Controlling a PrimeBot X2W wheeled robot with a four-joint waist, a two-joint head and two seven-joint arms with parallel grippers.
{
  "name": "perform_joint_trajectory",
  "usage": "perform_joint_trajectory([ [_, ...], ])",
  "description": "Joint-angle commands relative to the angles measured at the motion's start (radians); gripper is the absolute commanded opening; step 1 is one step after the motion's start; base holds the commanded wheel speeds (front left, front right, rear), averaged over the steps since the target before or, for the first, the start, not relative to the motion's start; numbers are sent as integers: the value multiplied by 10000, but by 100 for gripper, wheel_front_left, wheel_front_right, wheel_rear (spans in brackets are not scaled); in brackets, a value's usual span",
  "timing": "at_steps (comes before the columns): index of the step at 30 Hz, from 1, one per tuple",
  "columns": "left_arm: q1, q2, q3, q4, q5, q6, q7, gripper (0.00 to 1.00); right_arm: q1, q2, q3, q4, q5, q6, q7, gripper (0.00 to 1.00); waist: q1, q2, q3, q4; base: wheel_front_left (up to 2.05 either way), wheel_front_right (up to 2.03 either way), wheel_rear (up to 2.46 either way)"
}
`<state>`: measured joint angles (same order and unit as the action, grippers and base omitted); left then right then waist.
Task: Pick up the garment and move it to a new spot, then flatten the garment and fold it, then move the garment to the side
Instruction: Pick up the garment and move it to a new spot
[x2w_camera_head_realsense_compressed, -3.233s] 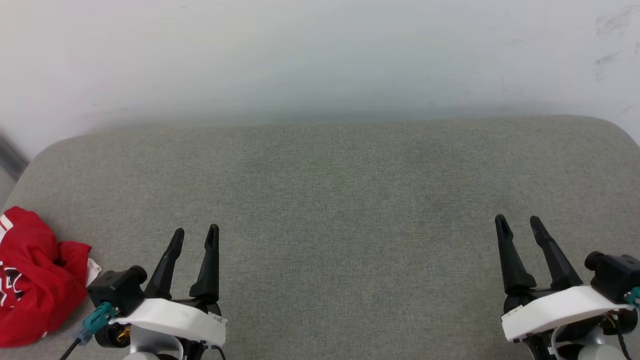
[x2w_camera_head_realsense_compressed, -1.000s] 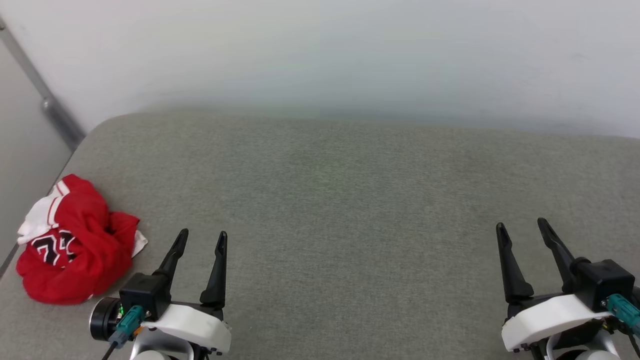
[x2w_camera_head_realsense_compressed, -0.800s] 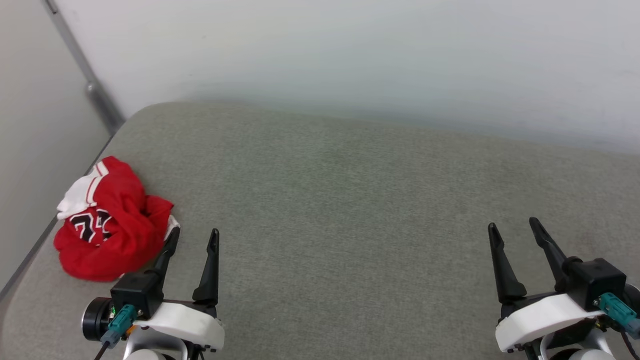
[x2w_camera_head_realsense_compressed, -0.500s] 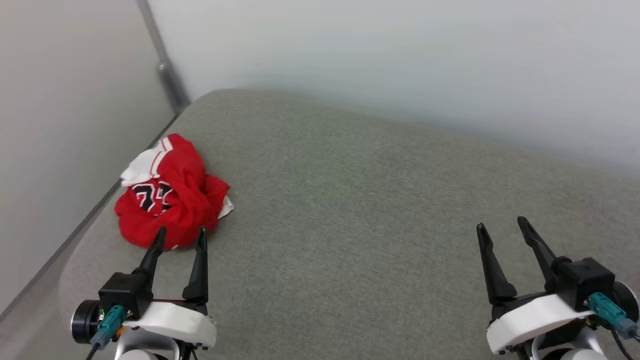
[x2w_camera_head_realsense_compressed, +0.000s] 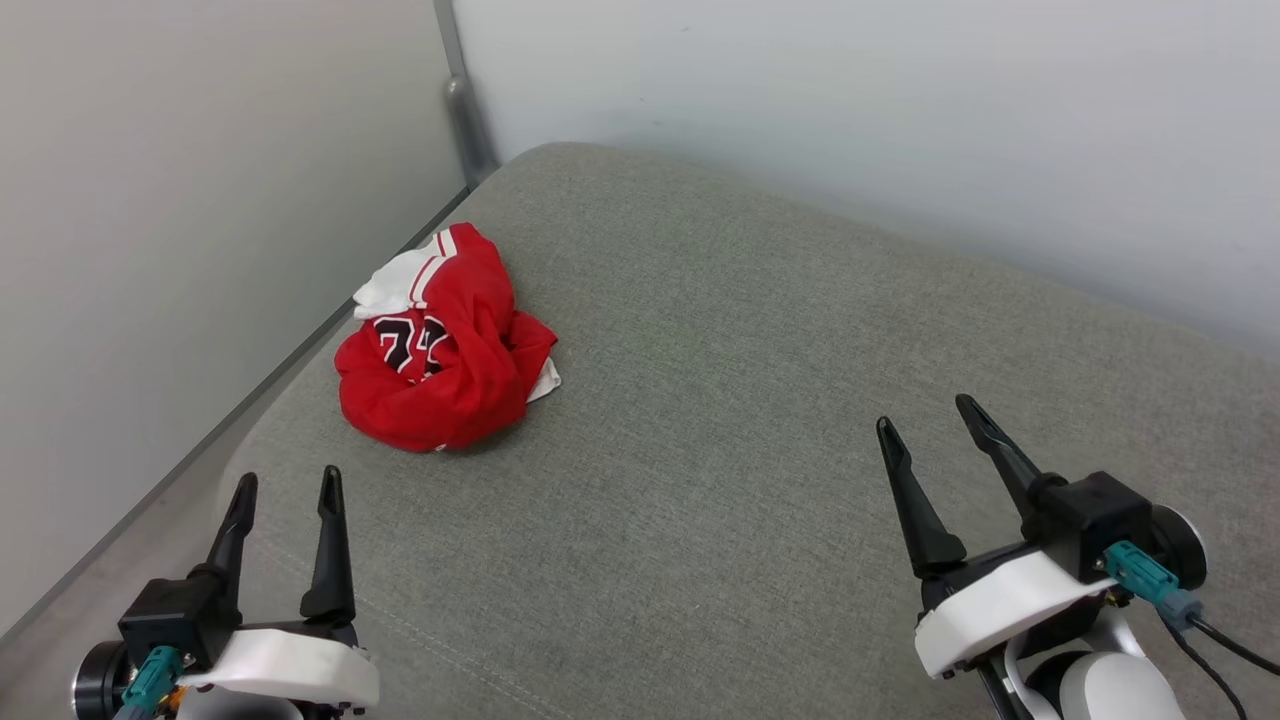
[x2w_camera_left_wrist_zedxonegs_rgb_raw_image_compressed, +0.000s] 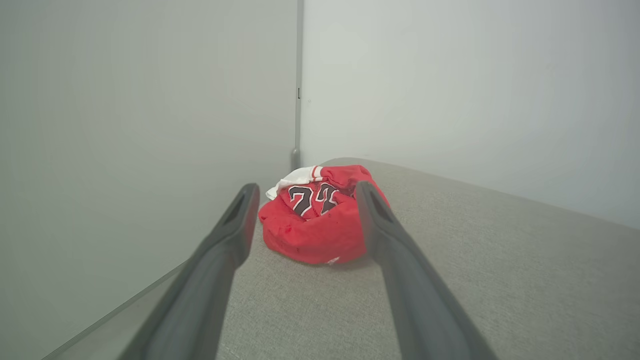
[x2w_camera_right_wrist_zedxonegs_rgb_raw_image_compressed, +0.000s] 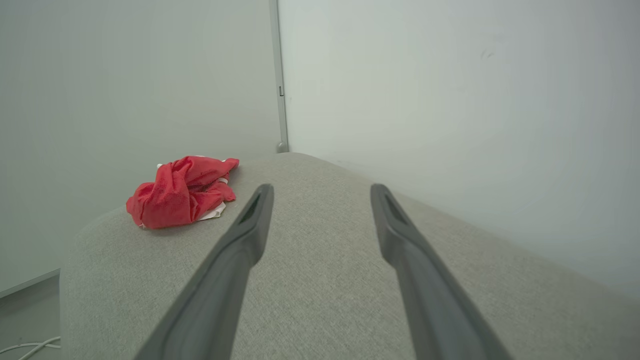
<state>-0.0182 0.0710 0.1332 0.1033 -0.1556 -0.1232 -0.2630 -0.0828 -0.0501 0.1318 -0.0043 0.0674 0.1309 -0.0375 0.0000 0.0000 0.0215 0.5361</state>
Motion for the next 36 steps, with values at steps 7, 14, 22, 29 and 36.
perform_joint_trajectory([
  [7,47,-85,213,-200,129,-14,-26,100,-411,-2,192,235,-85,-3,-60,100,0,0,181,71,0,0,0],
  [14,-672,58,-17,213,110,-47,-26,100,-326,-2,-95,88,-143,-3,3,100,0,0,395,24,0,0,0],
  [22,-3107,997,-641,1753,-709,-79,528,100,-135,-2,-557,-736,-397,-3,440,100,0,0,1360,-579,0,0,0],
  [29,-5274,2373,-923,2853,-1952,-83,2388,100,-675,-6,-663,-1271,-712,-3,646,100,0,0,2701,-1555,0,0,0],
  [36,-6564,3734,-1582,4438,-3292,-73,4704,100,-1284,-8,-616,-1327,-746,-3,528,100,0,0,3980,-2299,0,0,0],
])
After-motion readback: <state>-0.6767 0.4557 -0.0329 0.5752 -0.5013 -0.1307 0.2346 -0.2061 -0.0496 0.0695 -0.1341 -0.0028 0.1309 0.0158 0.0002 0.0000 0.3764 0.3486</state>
